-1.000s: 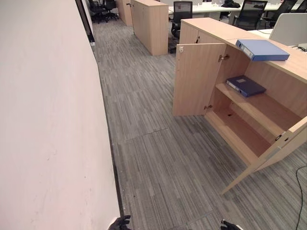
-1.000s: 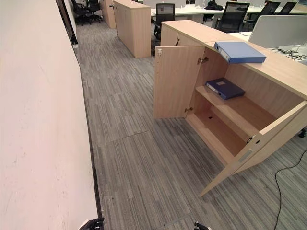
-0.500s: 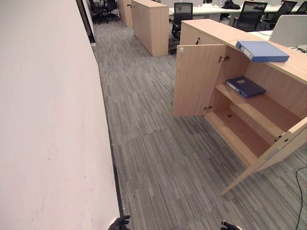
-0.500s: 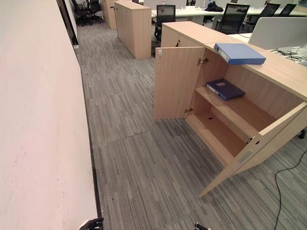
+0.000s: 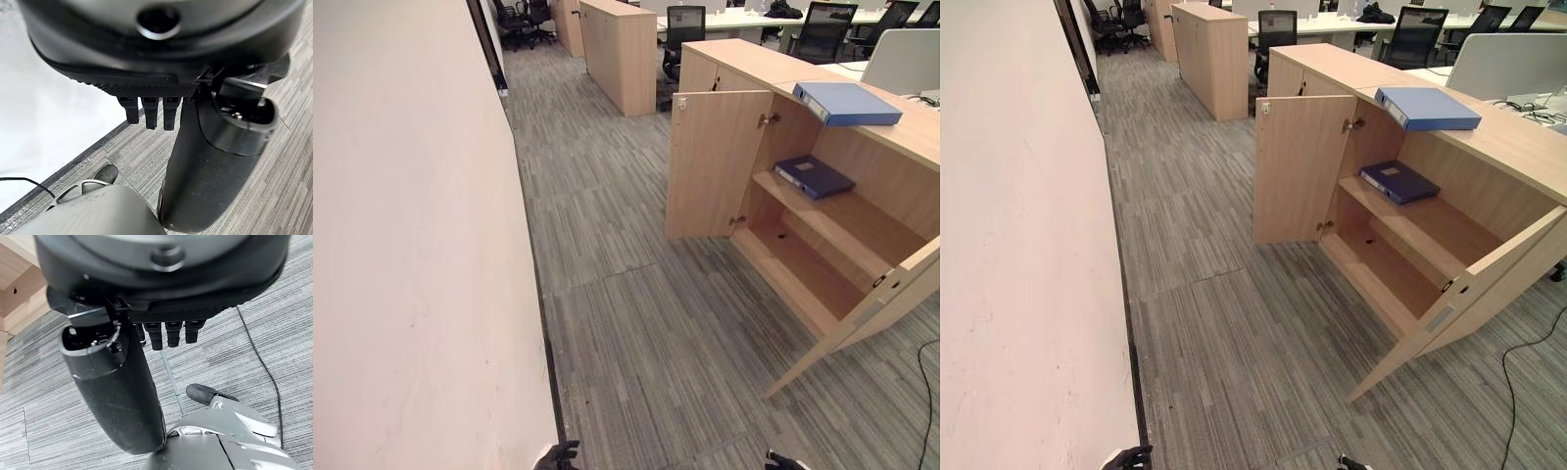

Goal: Put the empty folder in the office cabinet

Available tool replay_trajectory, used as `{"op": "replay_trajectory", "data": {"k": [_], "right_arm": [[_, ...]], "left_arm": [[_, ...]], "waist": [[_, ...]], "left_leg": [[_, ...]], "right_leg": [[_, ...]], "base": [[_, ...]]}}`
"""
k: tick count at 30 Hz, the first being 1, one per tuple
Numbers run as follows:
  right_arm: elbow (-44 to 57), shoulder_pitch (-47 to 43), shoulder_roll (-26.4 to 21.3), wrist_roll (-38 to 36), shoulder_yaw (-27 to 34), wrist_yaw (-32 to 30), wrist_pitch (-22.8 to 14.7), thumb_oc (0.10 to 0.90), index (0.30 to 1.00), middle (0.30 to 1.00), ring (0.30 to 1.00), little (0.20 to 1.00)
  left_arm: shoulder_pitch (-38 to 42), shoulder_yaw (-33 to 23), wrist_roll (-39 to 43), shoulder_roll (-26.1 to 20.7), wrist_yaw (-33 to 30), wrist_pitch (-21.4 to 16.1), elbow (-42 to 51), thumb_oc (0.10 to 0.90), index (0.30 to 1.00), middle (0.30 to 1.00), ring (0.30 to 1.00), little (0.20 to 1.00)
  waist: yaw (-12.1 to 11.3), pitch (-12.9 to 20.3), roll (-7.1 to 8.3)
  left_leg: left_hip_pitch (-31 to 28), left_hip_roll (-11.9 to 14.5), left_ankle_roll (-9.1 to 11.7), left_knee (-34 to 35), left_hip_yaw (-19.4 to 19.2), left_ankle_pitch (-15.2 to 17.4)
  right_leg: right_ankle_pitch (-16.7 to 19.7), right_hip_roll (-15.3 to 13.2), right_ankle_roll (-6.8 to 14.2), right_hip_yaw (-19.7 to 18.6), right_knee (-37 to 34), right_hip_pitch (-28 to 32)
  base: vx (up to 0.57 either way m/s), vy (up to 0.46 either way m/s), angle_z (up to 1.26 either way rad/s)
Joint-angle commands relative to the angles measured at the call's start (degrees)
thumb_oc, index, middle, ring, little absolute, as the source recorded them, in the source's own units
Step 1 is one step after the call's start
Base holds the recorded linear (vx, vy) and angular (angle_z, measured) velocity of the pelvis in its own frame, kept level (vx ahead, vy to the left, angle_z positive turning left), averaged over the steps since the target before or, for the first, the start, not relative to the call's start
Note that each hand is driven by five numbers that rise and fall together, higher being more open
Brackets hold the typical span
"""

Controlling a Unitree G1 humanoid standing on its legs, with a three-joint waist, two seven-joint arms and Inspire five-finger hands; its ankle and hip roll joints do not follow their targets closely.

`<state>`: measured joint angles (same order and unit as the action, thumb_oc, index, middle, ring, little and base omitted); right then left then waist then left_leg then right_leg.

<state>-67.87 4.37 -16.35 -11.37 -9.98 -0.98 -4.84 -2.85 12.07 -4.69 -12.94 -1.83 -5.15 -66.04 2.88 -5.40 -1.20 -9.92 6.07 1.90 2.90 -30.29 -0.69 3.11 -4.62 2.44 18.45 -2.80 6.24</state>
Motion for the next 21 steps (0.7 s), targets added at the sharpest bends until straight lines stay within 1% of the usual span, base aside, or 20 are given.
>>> {"op": "replay_trajectory", "data": {"k": [1,2,3,4,5,6,7,8,9,10,11,13,14,15,16,17,18,19,20,21], "right_arm": [[-2.74,-4.48,-2.04,0.72,-0.86,0.41,-0.82,0.800,0.900,0.900,0.900,0.900],[-2.75,-4.49,-2.04,0.72,-0.86,0.41,-0.83,0.800,0.900,0.900,0.900,0.900],[-2.52,-4.54,-2.48,0.91,-1.00,0.60,-0.92,0.800,0.900,0.900,0.900,0.900],[-2.52,-4.55,-2.48,0.91,-1.00,0.60,-0.92,0.800,0.900,0.900,0.900,0.900],[-2.43,-4.35,-2.89,1.23,-0.92,0.60,-0.83,0.800,0.900,0.900,0.900,0.900],[-2.43,-4.35,-2.89,1.23,-0.92,0.60,-0.83,0.800,0.900,0.900,0.900,0.900],[-2.80,-4.27,-3.40,1.35,-0.63,0.47,-0.62,0.800,0.900,0.900,0.900,0.900],[-2.92,-4.18,-3.76,1.45,-0.40,0.37,-0.48,0.800,0.900,0.900,0.900,0.900],[-3.05,-4.09,-3.86,1.68,-0.35,0.42,-0.31,0.800,0.900,0.900,0.900,0.900],[-3.04,-4.05,-3.87,1.69,-0.34,0.43,-0.31,0.800,0.900,0.900,0.900,0.900],[-3.32,-3.97,-4.08,1.81,-0.11,0.33,-0.24,0.800,0.900,0.900,0.900,0.900],[-3.32,-3.96,-4.07,1.81,-0.11,0.33,-0.24,0.800,0.900,0.900,0.900,0.900],[-3.54,-4.44,-4.27,1.68,0.04,0.10,-0.17,0.800,0.900,0.900,0.900,0.900],[-3.59,-4.71,-4.42,1.62,-0.11,0.02,-0.19,0.800,0.900,0.900,0.900,0.900],[-3.62,-4.74,-4.42,1.61,-0.09,0.02,-0.20,0.800,0.900,0.900,0.900,0.900],[-3.75,-5.04,-4.40,1.42,-0.14,-0.01,-0.12,0.800,0.900,0.900,0.900,0.900],[-3.81,-5.20,-4.33,1.32,-0.20,0.02,-0.10,0.800,0.900,0.900,0.900,0.900],[-4.08,-5.30,-4.05,1.43,-0.28,0.06,0.03,0.800,0.900,0.900,0.900,0.900],[-4.19,-5.31,-3.86,1.48,-0.37,0.27,0.17,0.800,0.900,0.900,0.900,0.900],[-4.18,-5.24,-3.62,1.55,-0.40,0.64,0.11,0.800,0.900,0.900,0.900,0.900]], "left_arm": [[4.85,1.26,1.48,-2.37,-0.50,-1.49,-0.78,0.800,0.900,0.900,0.900,0.900],[4.86,1.26,1.48,-2.38,-0.50,-1.50,-0.78,0.800,0.900,0.900,0.900,0.900],[5.22,1.44,1.46,-2.76,-0.47,-1.45,-0.71,0.800,0.900,0.900,0.900,0.900],[5.22,1.44,1.46,-2.76,-0.47,-1.45,-0.71,0.800,0.900,0.900,0.900,0.900],[5.27,1.57,1.29,-3.00,-0.43,-1.38,-0.79,0.800,0.900,0.900,0.900,0.900],[5.27,1.57,1.29,-3.00,-0.43,-1.38,-0.79,0.800,0.900,0.900,0.900,0.900],[5.45,1.73,1.27,-2.87,-0.67,-1.25,-0.97,0.800,0.900,0.900,0.900,0.900],[5.45,1.65,1.45,-2.67,-0.66,-1.20,-0.90,0.800,0.900,0.900,0.900,0.900],[5.27,1.71,1.42,-2.49,-0.56,-1.17,-0.78,0.800,0.900,0.900,0.900,0.900],[5.23,1.73,1.42,-2.49,-0.56,-1.16,-0.75,0.800,0.900,0.900,0.900,0.900],[4.73,2.27,1.03,-2.21,-0.42,-1.17,-0.57,0.800,0.900,0.900,0.900,0.900],[4.73,2.27,1.04,-2.22,-0.42,-1.17,-0.56,0.800,0.900,0.900,0.900,0.900],[4.74,2.94,1.02,-1.72,-0.25,-1.04,-0.31,0.800,0.900,0.900,0.900,0.900],[4.92,2.90,1.30,-1.69,-0.46,-1.11,-0.10,0.800,0.900,0.900,0.900,0.900],[4.95,2.91,1.32,-1.69,-0.47,-1.11,-0.12,0.800,0.900,0.900,0.900,0.900],[5.17,2.70,1.95,-1.52,-0.55,-1.08,-0.15,0.800,0.900,0.900,0.900,0.900],[5.14,2.53,2.21,-1.38,-0.60,-1.11,-0.23,0.800,0.900,0.900,0.900,0.900],[4.74,2.10,2.41,-1.22,-0.58,-1.10,-0.41,0.800,0.900,0.900,0.900,0.900],[4.46,1.91,2.40,-1.14,-0.51,-1.10,-0.60,0.800,0.900,0.900,0.900,0.900],[4.09,1.43,2.44,-1.11,-0.39,-1.12,-0.88,0.800,0.900,0.900,0.900,0.900]], "waist": [[0.04,-3.30,-0.11],[0.08,-3.24,-0.13],[-0.19,-4.26,0.27],[-0.18,-4.25,0.26],[-0.54,-5.10,0.91],[-0.52,-5.09,0.90],[-1.08,-5.66,1.38],[-1.24,-5.82,1.45],[-1.41,-5.75,1.42],[-1.38,-5.71,1.49],[-1.78,-5.57,1.49],[-1.79,-5.56,1.53],[-2.87,-6.21,0.80],[-3.57,-6.53,0.60],[-3.47,-6.53,0.71],[-4.01,-7.00,0.86],[-4.13,-7.02,0.91],[-4.64,-6.61,0.77],[-4.98,-6.21,0.86],[-5.14,-5.46,0.60]], "left_leg": [[0.74,7.84,6.68,-7.28,3.39,-1.81],[0.95,7.92,6.70,-7.51,3.47,-1.71],[3.85,10.29,7.75,-13.36,4.03,-3.72],[3.89,10.31,7.75,-13.40,4.05,-3.70],[6.63,12.36,8.42,-20.39,5.20,-5.98],[6.67,12.38,8.42,-20.42,5.23,-5.96],[9.16,13.39,8.71,-24.03,6.13,-9.79],[10.89,13.98,8.54,-22.81,5.82,-10.23],[11.65,14.29,8.27,-21.20,5.78,-9.91],[11.59,14.13,8.20,-21.09,5.75,-9.90],[12.63,14.28,7.78,-16.32,6.52,-9.27],[12.58,14.21,7.76,-16.23,6.48,-9.31],[15.35,15.45,8.45,-8.75,9.64,-12.61],[16.97,16.27,8.60,-5.96,11.28,-13.18],[16.87,16.06,8.62,-5.71,11.33,-13.30],[18.11,17.50,9.09,-1.75,12.82,-14.04],[18.70,18.24,9.28,-0.43,12.68,-14.28],[20.14,18.43,9.34,0.47,12.94,-14.08],[20.46,18.82,9.58,0.55,12.31,-14.25],[20.35,18.74,9.57,0.86,11.98,-13.74]], "right_leg": [[-9.06,0.13,2.43,-2.18,5.67,0.29],[-9.10,0.15,2.40,-2.13,5.73,0.19],[-9.98,0.88,1.30,-2.43,6.04,0.80],[-9.98,0.89,1.30,-2.41,6.04,0.79],[-10.96,1.38,0.07,-2.57,6.06,1.68],[-10.96,1.39,0.07,-2.55,6.06,1.67],[-11.28,1.57,-0.22,-2.49,5.34,3.17],[-11.49,1.50,0.02,-2.45,4.89,3.98],[-11.66,1.27,0.35,-2.48,4.69,4.40],[-11.68,1.14,0.42,-2.44,4.67,4.44],[-12.10,0.53,1.48,-2.75,4.90,4.47],[-12.12,0.47,1.50,-2.75,4.94,4.46],[-13.34,0.36,2.52,-3.66,5.81,5.21],[-13.89,0.29,2.94,-4.35,6.32,5.45],[-14.16,0.12,2.97,-4.24,6.61,5.38],[-15.60,-0.48,3.64,-5.45,7.71,6.09],[-16.41,-0.63,3.95,-5.98,7.84,6.84],[-17.48,-0.44,4.22,-7.46,7.62,8.26],[-18.15,-0.57,4.51,-7.98,7.23,9.41],[-18.50,-0.29,4.89,-8.61,6.89,10.13]], "base": [[0.00,-0.080,0.02],[0.01,-0.184,0.04],[0.01,-0.108,0.07],[0.05,-0.206,0.18],[0.05,-0.101,0.12],[0.13,-0.154,0.16],[0.14,-0.051,0.03],[0.19,-0.024,0.10],[0.12,0.034,0.03],[0.18,0.111,0.07],[0.12,0.085,0.07],[0.14,0.103,0.03],[0.23,0.175,0.00],[0.24,0.174,0.04],[0.25,0.135,-0.04],[0.28,0.130,-0.18],[0.50,0.200,-0.44],[0.47,0.160,-0.36],[0.50,0.173,-0.42],[0.40,0.155,-0.69]]}}
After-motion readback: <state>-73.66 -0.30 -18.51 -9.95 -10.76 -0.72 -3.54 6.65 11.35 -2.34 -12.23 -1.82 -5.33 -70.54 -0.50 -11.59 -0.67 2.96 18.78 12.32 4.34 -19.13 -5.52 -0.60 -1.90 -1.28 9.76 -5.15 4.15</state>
